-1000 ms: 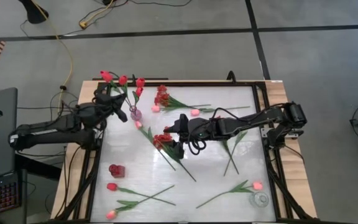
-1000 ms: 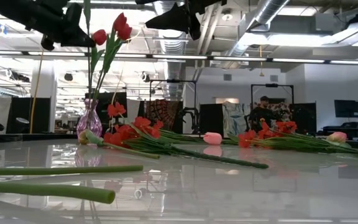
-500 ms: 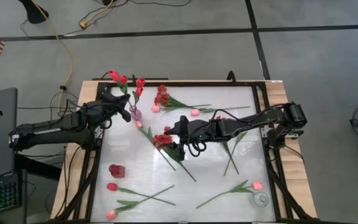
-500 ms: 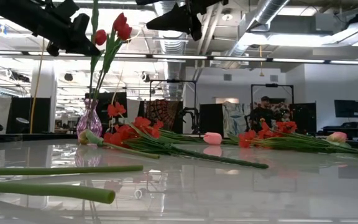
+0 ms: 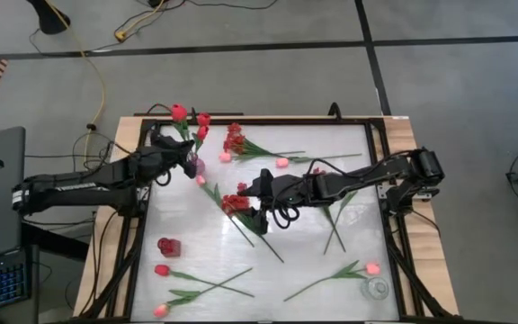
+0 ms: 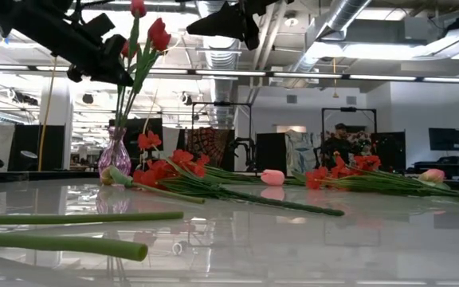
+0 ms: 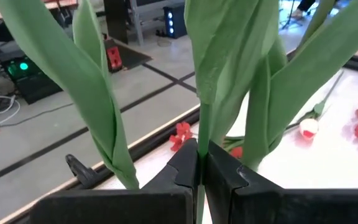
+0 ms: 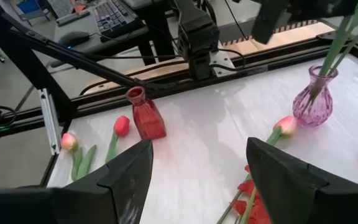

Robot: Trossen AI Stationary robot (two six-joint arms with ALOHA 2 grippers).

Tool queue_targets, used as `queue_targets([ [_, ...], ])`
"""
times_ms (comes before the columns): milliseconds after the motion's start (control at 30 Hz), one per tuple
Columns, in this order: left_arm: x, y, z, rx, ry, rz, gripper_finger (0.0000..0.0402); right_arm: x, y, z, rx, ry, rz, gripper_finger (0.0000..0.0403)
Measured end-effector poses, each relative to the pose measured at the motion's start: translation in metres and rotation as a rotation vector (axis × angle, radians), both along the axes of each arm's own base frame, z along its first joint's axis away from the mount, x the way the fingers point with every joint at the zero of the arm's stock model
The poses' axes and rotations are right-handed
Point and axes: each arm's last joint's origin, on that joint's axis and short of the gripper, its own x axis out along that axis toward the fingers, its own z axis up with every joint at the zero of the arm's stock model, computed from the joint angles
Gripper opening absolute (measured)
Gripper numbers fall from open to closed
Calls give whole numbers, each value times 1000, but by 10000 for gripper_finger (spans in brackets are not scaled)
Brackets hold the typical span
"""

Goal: Sort flowers into vase by color
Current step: Put the red tulip into the purple vase

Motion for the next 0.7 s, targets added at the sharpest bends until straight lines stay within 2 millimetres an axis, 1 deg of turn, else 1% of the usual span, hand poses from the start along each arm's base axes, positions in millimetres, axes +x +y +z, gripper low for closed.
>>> queue_targets([
  [300, 7, 3, -9, -40, 20, 65, 2, -1, 6, 0, 0, 1, 15, 286],
  [700, 2, 3, -18, -87, 83, 135, 2, -1, 8, 0, -2, 1, 21, 286],
])
